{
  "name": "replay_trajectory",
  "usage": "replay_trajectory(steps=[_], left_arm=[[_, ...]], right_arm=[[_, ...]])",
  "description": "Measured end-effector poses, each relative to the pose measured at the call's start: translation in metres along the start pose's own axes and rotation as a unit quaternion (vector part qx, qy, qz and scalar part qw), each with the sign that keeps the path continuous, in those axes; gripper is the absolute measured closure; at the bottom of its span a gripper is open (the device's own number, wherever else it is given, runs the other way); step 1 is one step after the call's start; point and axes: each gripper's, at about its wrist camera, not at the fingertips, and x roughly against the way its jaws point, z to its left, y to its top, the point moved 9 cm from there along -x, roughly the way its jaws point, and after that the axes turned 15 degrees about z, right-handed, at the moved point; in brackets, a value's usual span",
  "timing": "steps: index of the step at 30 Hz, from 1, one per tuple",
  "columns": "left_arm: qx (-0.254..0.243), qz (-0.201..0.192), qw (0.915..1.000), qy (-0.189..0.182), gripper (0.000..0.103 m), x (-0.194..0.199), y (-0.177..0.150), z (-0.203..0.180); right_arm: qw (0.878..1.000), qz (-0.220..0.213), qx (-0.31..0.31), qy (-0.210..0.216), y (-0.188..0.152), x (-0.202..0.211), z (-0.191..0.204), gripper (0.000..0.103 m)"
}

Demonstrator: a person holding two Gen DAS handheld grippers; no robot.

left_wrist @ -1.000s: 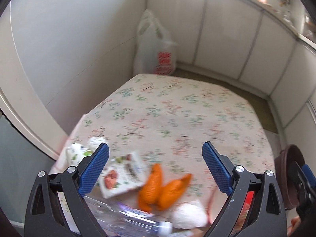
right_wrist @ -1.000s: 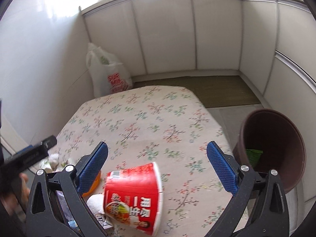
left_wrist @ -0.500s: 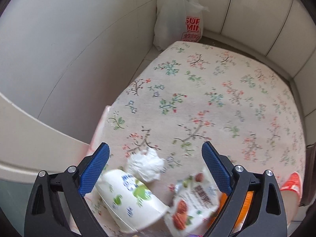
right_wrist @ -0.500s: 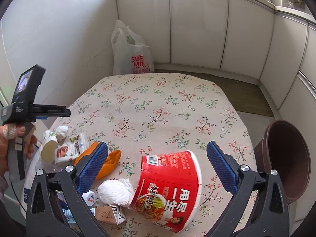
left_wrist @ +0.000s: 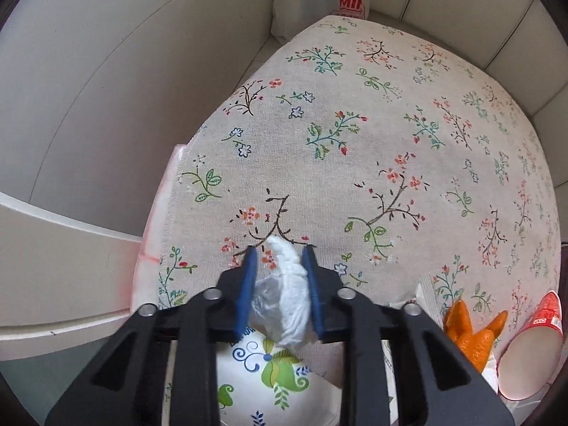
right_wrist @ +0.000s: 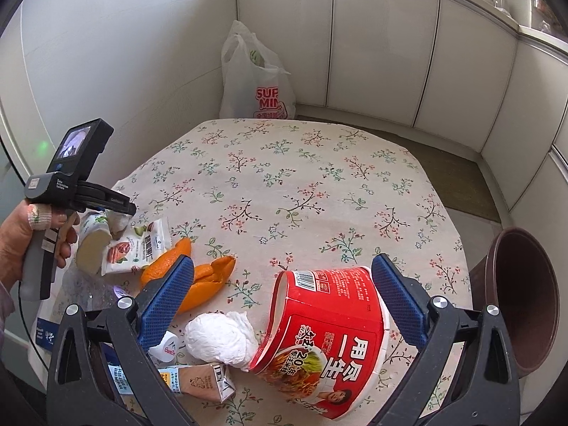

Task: Collect trash
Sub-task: 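Grasp the white tissue with the left tool and lift it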

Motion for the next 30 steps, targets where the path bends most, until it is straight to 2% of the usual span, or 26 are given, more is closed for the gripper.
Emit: replay_trajectory(steps=[4, 8, 11, 13, 14, 16, 18, 19, 21, 23, 25, 30], left_arm=[[-0.001, -0.016, 0.9999, -0.003, 0.087, 0.013, -0.006, -0.005], [0.003, -0.064, 0.9976, -0.028, 0.088, 0.05, -0.017, -0.01], [0.005, -0.117, 0.9914, -0.058, 0.088, 0.096, -0.03, -0.017], [0.003, -0.162, 0.9835, -0.08, 0.088, 0.134, -0.039, -0.025], [0.0, -0.185, 0.9789, -0.087, 0.088, 0.153, -0.044, -0.028], [-0.005, -0.231, 0.9682, -0.095, 0.088, 0.188, -0.058, -0.03], [-0.012, -0.264, 0.9595, -0.096, 0.088, 0.212, -0.069, -0.034], [-0.015, -0.275, 0.9567, -0.095, 0.088, 0.222, -0.072, -0.035], [-0.019, -0.29, 0.9532, -0.082, 0.088, 0.232, -0.074, -0.036], [-0.019, -0.299, 0.9514, -0.071, 0.088, 0.236, -0.074, -0.033], [-0.015, -0.3, 0.9508, -0.075, 0.088, 0.238, -0.073, -0.031], [-0.006, -0.305, 0.9488, -0.084, 0.088, 0.241, -0.073, -0.021]], right_arm=[[1.0, 0.002, 0.009, 0.002, -0.001, 0.001, 0.004, 0.007], [1.0, 0.004, 0.021, 0.014, -0.003, 0.003, 0.012, 0.007], [0.996, 0.031, 0.025, 0.078, -0.008, -0.001, 0.026, 0.007], [0.982, 0.073, 0.011, 0.175, -0.014, -0.004, 0.043, 0.006], [0.976, 0.07, 0.005, 0.206, -0.012, 0.001, 0.048, 0.007], [0.947, 0.115, -0.027, 0.3, -0.014, 0.002, 0.065, 0.011], [0.914, 0.165, -0.082, 0.36, -0.015, -0.002, 0.08, 0.013], [0.909, 0.174, -0.09, 0.369, -0.013, -0.002, 0.086, 0.018], [0.905, 0.177, -0.094, 0.376, -0.008, -0.001, 0.104, 0.026], [0.899, 0.194, -0.1, 0.379, -0.006, -0.005, 0.12, 0.038], [0.891, 0.221, -0.114, 0.38, -0.006, -0.017, 0.139, 0.044], [0.882, 0.241, -0.166, 0.369, -0.001, -0.054, 0.16, 0.055]])
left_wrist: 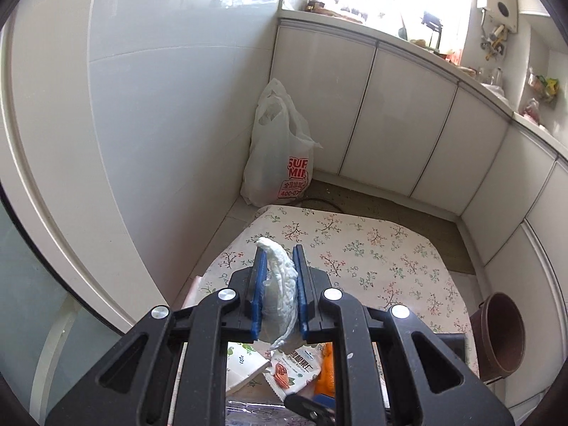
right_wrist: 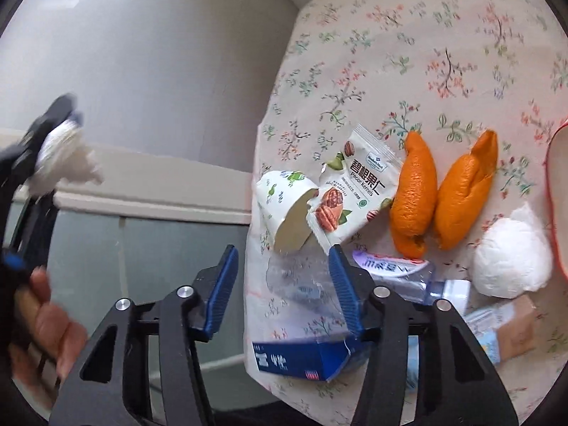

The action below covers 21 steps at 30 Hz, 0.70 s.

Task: Collect trash
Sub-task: 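Grasp the white tissue with the left tool and lift it, then grasp the white snack packet with the right tool while the left tool holds the tissue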

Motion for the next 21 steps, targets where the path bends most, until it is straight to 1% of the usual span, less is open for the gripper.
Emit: replay_trajectory(steps=[2, 6, 7, 9, 11, 14, 16, 17, 18, 20, 21], left_arm=[[0.003, -0.002, 1.0, 0.0, 0.088, 0.0, 0.0, 0.004], [0.014, -0.002, 0.9999, -0.005, 0.088, 0.0, -0.001, 0.012], [0.016, -0.001, 0.9998, -0.008, 0.088, 0.0, -0.001, 0.013], [0.018, -0.002, 0.9998, -0.01, 0.088, 0.001, 0.0, 0.015], [0.02, -0.003, 0.9997, -0.013, 0.088, 0.002, 0.0, 0.017], [0.022, -0.002, 0.9996, -0.015, 0.087, 0.001, -0.001, 0.017], [0.024, -0.002, 0.9996, -0.017, 0.087, 0.0, 0.0, 0.019], [0.025, -0.002, 0.9995, -0.018, 0.087, -0.001, 0.0, 0.02], [0.027, -0.002, 0.9995, -0.018, 0.087, -0.001, 0.0, 0.021], [0.03, -0.001, 0.9994, -0.019, 0.087, -0.002, 0.0, 0.023], [0.033, -0.001, 0.9993, -0.02, 0.087, -0.002, 0.0, 0.024]], right_arm=[[1.0, 0.002, -0.028, -0.003, 0.004, -0.01, -0.01, 0.056], [0.997, -0.001, -0.07, -0.028, 0.01, -0.027, -0.03, 0.058], [0.996, -0.007, -0.076, -0.036, 0.012, -0.028, -0.034, 0.061], [0.995, -0.016, -0.092, -0.043, 0.016, -0.03, -0.042, 0.059], [0.993, -0.018, -0.112, -0.038, 0.02, -0.035, -0.049, 0.061], [0.991, -0.019, -0.13, -0.031, 0.025, -0.042, -0.053, 0.059], [0.989, -0.028, -0.14, -0.025, 0.03, -0.046, -0.054, 0.06], [0.989, -0.033, -0.146, -0.021, 0.031, -0.047, -0.055, 0.067], [0.988, -0.04, -0.149, -0.025, 0.034, -0.047, -0.058, 0.072], [0.988, -0.051, -0.141, -0.033, 0.036, -0.047, -0.059, 0.087], [0.989, -0.052, -0.136, -0.035, 0.037, -0.046, -0.059, 0.089]])
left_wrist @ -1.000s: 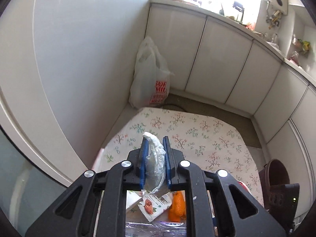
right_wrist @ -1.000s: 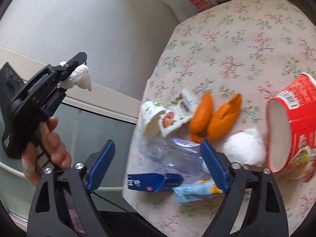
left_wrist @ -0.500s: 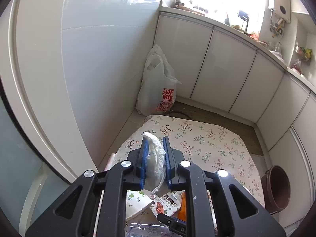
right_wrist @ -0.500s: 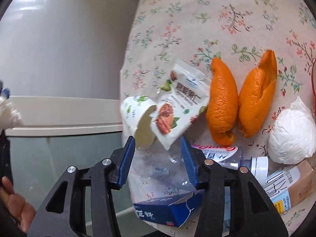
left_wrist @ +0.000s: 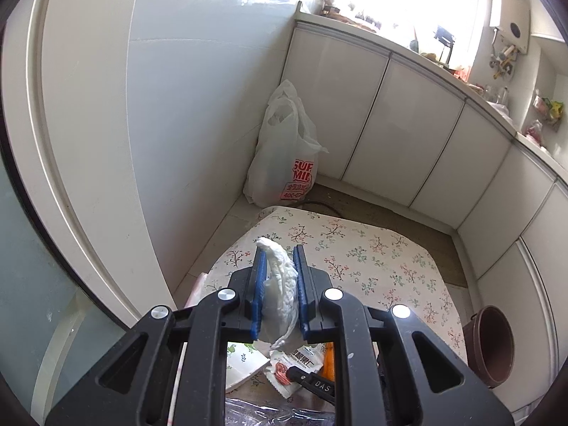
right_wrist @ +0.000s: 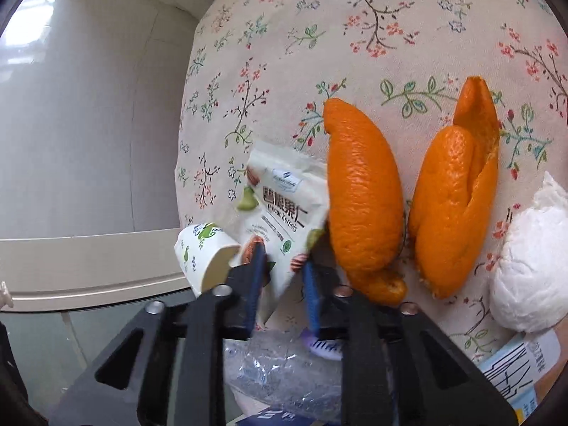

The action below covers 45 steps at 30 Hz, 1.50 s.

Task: Collect trash
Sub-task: 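Grasp the white snack packet with the right tool while the left tool holds the tissue, then carry tissue and packet over the brown bin and open both tools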

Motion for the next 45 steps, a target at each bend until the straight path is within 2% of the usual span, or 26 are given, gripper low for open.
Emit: replay_trajectory(steps=[5, 11, 19, 26, 30, 36, 41, 45], left_arm=[[0.005, -0.002, 1.0, -0.003, 0.087, 0.0, 0.0, 0.004], [0.007, -0.01, 0.9999, -0.003, 0.087, 0.004, -0.001, 0.001], [-0.002, -0.019, 0.9998, -0.003, 0.087, 0.009, -0.006, -0.016], [-0.021, -0.034, 0.9992, 0.0, 0.087, 0.015, -0.014, -0.047], [-0.026, -0.03, 0.999, -0.02, 0.087, 0.013, -0.02, -0.071], [-0.054, -0.016, 0.9973, -0.046, 0.087, 0.006, -0.047, -0.125], [-0.085, -0.014, 0.9939, -0.069, 0.087, 0.005, -0.074, -0.174], [-0.102, 0.0, 0.9908, -0.088, 0.087, -0.001, -0.095, -0.211]], right_arm=[[1.0, -0.015, 0.017, -0.01, 0.0, 0.007, -0.007, 0.099], [0.993, -0.057, 0.098, -0.037, -0.008, 0.034, 0.018, 0.1], [0.979, -0.117, 0.165, -0.037, -0.023, 0.103, 0.04, 0.1], [0.965, -0.177, 0.189, -0.042, -0.026, 0.174, 0.024, 0.1], [0.957, -0.213, 0.191, -0.047, -0.026, 0.22, 0.002, 0.1], [0.941, -0.28, 0.179, -0.061, -0.029, 0.298, -0.049, 0.1], [0.925, -0.333, 0.151, -0.104, -0.025, 0.364, -0.106, 0.1], [0.9, -0.391, 0.106, -0.159, -0.021, 0.423, -0.167, 0.1]])
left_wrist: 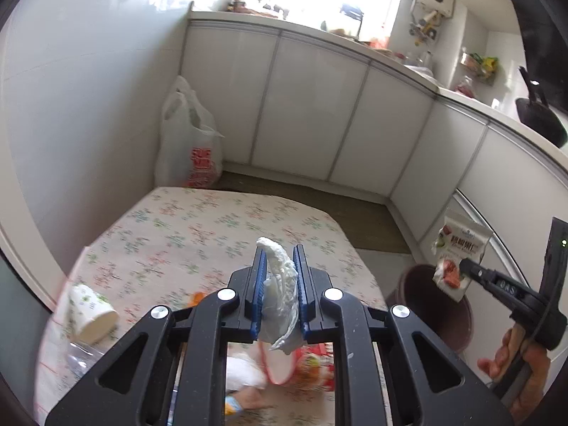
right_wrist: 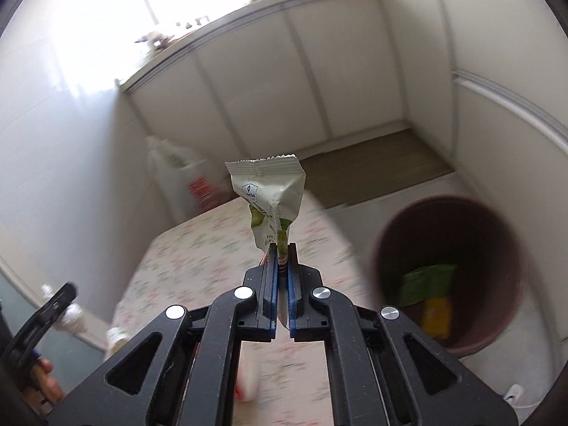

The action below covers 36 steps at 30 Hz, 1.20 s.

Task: Collect trash
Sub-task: 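Carry tissue and packet over the brown bin and open both tools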

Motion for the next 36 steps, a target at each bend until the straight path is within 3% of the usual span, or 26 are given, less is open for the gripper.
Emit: replay_trajectory(steps=[4, 8, 10, 12, 13, 17, 27, 36], left_arm=[[-0.012, 0.017, 0.9996, -0.02, 0.087, -0.016, -0.007, -0.042], [-0.032, 0.034, 0.9983, -0.035, 0.087, -0.033, -0.011, -0.089], [-0.04, 0.036, 0.9978, -0.04, 0.087, -0.039, -0.013, -0.111], [-0.051, 0.04, 0.9969, -0.045, 0.087, -0.047, -0.013, -0.132], [-0.055, 0.043, 0.9964, -0.049, 0.087, -0.051, -0.012, -0.143], [-0.071, 0.057, 0.993, -0.075, 0.087, -0.067, -0.01, -0.19], [-0.108, 0.116, 0.9757, -0.151, 0.085, -0.104, -0.016, -0.283], [-0.106, 0.176, 0.9639, -0.17, 0.081, -0.145, -0.03, -0.32]], right_arm=[[0.997, -0.021, -0.032, -0.069, 0.011, 0.007, -0.064, 0.099], [0.983, -0.028, -0.033, -0.176, 0.017, 0.01, -0.121, 0.098], [0.98, -0.023, -0.039, -0.191, 0.017, 0.011, -0.138, 0.093], [0.978, -0.028, -0.057, -0.197, 0.017, 0.017, -0.153, 0.063], [0.976, -0.035, -0.07, -0.202, 0.017, 0.024, -0.159, 0.04], [0.965, -0.08, -0.138, -0.209, 0.02, 0.051, -0.191, 0.009], [0.948, -0.104, -0.238, -0.183, 0.016, 0.072, -0.245, 0.007], [0.937, -0.112, -0.29, -0.156, 0.007, 0.079, -0.263, 0.007]])
